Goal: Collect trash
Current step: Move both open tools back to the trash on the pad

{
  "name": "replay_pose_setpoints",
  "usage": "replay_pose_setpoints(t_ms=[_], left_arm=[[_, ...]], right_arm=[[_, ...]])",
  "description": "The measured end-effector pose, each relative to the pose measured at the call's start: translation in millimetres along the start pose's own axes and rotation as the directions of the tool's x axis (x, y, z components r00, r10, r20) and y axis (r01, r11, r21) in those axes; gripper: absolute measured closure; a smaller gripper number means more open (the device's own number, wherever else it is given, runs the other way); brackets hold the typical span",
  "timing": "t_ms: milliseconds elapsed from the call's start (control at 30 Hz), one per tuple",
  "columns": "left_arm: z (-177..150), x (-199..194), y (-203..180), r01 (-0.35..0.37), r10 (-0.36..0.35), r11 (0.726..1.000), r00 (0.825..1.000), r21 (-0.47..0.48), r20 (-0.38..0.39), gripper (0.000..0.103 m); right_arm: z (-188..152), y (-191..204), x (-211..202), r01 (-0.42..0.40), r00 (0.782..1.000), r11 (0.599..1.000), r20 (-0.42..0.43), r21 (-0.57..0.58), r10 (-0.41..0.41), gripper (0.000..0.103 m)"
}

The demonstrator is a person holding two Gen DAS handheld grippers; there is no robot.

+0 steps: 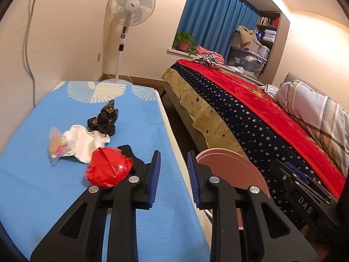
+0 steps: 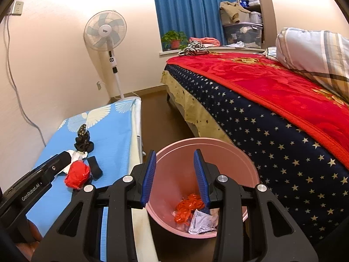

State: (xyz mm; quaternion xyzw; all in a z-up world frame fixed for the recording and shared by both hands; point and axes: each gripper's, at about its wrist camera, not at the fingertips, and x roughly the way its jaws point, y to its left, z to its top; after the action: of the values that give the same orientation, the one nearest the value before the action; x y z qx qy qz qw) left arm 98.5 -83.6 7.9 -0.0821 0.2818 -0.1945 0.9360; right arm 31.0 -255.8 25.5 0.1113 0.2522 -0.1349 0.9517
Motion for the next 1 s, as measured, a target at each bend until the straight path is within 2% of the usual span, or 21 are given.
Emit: replay_pose_setpoints(t_ms=[667,833,1000], left_arm=[[-1,-10,34,-0.058,0.058,0.998,0.998,-0.032,0.013,0.077],[-3,-14,45,-0.111,0.112,0.993,0.993,-0.042,0.025,0.077],[-5,-23,72,-0.207,0.212,0.974,0.976,-0.095,0.045,0.077]], right_arm=[[-6,32,9,-0.061,0.998,0.998,-0.011,-0.025,0.061,0.066],[-7,38,13,-0.085,0.996,0.996,-0.015,-0.018,0.084,0.066],[-12,53,24,-0.127,0.992,0.992,-0.024,-0.021,0.126,0.066]])
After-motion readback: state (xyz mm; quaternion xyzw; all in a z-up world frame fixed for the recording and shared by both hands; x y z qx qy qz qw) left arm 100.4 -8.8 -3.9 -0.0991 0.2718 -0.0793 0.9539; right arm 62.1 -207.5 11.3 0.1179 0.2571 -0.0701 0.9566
